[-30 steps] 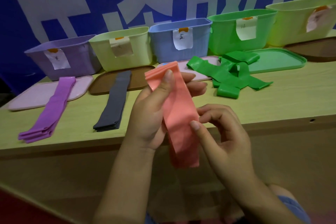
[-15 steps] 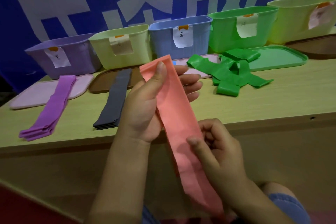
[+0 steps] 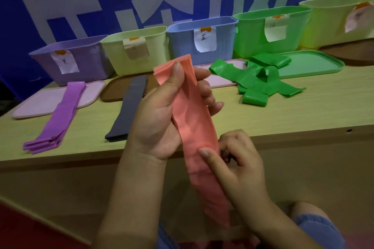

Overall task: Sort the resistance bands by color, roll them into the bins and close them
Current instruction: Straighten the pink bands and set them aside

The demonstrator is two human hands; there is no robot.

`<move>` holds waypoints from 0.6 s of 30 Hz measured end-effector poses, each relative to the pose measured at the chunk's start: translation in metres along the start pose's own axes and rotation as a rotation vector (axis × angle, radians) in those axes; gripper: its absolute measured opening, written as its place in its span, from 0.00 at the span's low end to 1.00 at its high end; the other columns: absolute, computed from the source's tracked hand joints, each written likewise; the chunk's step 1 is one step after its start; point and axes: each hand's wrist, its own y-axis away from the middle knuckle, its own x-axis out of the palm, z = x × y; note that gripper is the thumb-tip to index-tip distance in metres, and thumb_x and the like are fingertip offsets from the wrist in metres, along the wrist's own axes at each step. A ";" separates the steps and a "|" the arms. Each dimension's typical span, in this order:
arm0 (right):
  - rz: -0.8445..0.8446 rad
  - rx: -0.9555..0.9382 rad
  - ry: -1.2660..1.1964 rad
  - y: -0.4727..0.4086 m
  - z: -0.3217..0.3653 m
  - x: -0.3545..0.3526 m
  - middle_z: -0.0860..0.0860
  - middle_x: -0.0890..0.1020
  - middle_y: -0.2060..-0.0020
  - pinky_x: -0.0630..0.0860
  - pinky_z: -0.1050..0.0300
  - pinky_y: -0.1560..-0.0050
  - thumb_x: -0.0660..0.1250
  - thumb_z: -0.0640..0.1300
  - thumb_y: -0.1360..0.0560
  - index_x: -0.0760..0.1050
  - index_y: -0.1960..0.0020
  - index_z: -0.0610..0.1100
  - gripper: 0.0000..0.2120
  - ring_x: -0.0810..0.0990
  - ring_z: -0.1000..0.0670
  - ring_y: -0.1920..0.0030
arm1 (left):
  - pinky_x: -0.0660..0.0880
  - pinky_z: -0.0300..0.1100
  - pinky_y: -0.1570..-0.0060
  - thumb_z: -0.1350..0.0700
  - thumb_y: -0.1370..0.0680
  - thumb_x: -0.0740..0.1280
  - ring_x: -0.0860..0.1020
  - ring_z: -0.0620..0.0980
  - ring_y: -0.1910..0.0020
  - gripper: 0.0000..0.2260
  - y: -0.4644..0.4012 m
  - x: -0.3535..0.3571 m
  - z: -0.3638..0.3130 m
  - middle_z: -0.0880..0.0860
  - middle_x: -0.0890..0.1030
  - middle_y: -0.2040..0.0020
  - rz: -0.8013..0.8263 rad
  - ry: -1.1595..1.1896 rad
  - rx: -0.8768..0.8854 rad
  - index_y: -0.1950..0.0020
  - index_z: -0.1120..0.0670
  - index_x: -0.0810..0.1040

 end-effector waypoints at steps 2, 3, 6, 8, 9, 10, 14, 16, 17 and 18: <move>-0.020 -0.028 0.005 0.000 -0.001 0.000 0.48 0.73 0.59 0.68 0.71 0.53 0.70 0.50 0.30 0.71 0.69 0.40 0.16 0.73 0.59 0.54 | 0.79 0.43 0.63 0.50 0.24 0.58 0.77 0.47 0.70 0.17 0.000 -0.001 0.000 0.52 0.77 0.69 0.036 0.015 -0.004 0.60 0.58 0.82; -0.018 -0.026 -0.011 -0.001 -0.001 0.000 0.47 0.74 0.56 0.68 0.71 0.49 0.70 0.50 0.30 0.71 0.69 0.40 0.17 0.74 0.60 0.49 | 0.78 0.43 0.63 0.50 0.24 0.58 0.77 0.47 0.70 0.17 0.000 -0.002 0.000 0.52 0.77 0.69 0.048 0.018 -0.005 0.59 0.58 0.82; 0.019 0.002 -0.136 -0.003 -0.003 -0.001 0.49 0.78 0.56 0.73 0.63 0.51 0.71 0.50 0.31 0.70 0.69 0.40 0.17 0.78 0.56 0.49 | 0.78 0.42 0.63 0.50 0.23 0.58 0.77 0.47 0.70 0.17 -0.002 -0.004 -0.002 0.52 0.77 0.69 0.066 0.021 -0.001 0.59 0.58 0.81; 0.020 0.052 -0.210 -0.001 -0.002 0.000 0.52 0.80 0.57 0.76 0.56 0.55 0.71 0.55 0.31 0.70 0.68 0.40 0.20 0.79 0.52 0.52 | 0.78 0.42 0.64 0.50 0.23 0.58 0.77 0.46 0.70 0.17 -0.004 -0.004 -0.003 0.52 0.77 0.69 0.057 0.027 0.004 0.59 0.59 0.81; 0.014 0.085 -0.233 -0.001 -0.001 0.000 0.52 0.80 0.58 0.77 0.55 0.57 0.71 0.57 0.31 0.70 0.68 0.40 0.22 0.80 0.52 0.53 | 0.78 0.42 0.64 0.50 0.24 0.58 0.77 0.46 0.70 0.17 -0.004 -0.003 -0.003 0.52 0.77 0.69 0.054 0.026 0.004 0.59 0.59 0.81; 0.006 0.120 -0.259 0.000 0.000 0.001 0.52 0.81 0.58 0.77 0.56 0.59 0.70 0.59 0.31 0.69 0.68 0.40 0.24 0.80 0.52 0.54 | 0.78 0.42 0.64 0.50 0.24 0.58 0.77 0.46 0.70 0.17 -0.005 -0.003 -0.003 0.52 0.77 0.68 0.053 0.021 0.003 0.59 0.58 0.81; -0.009 0.178 -0.337 0.000 0.006 -0.002 0.56 0.82 0.60 0.75 0.63 0.61 0.72 0.60 0.34 0.68 0.68 0.42 0.23 0.81 0.56 0.60 | 0.78 0.42 0.65 0.50 0.24 0.58 0.76 0.46 0.71 0.17 -0.005 -0.003 -0.005 0.51 0.77 0.69 0.040 -0.008 -0.004 0.60 0.58 0.82; -0.007 0.158 -0.312 0.000 0.006 -0.002 0.58 0.82 0.62 0.74 0.64 0.61 0.73 0.55 0.34 0.68 0.68 0.40 0.20 0.80 0.58 0.61 | 0.77 0.41 0.65 0.50 0.23 0.57 0.76 0.46 0.71 0.17 -0.006 -0.002 -0.005 0.51 0.77 0.69 0.029 -0.013 -0.002 0.60 0.58 0.82; -0.009 0.142 -0.299 0.001 0.005 -0.002 0.57 0.81 0.62 0.74 0.63 0.61 0.72 0.53 0.34 0.68 0.68 0.40 0.20 0.80 0.57 0.60 | 0.77 0.41 0.66 0.50 0.23 0.57 0.76 0.46 0.71 0.18 -0.006 -0.001 -0.005 0.51 0.77 0.69 0.027 -0.018 -0.003 0.60 0.58 0.82; -0.011 0.121 -0.288 0.001 0.005 -0.001 0.56 0.81 0.62 0.75 0.62 0.60 0.72 0.52 0.33 0.68 0.68 0.40 0.19 0.80 0.56 0.59 | 0.77 0.40 0.66 0.50 0.24 0.57 0.76 0.46 0.71 0.18 -0.006 0.000 -0.004 0.51 0.77 0.69 0.025 -0.024 -0.003 0.60 0.58 0.82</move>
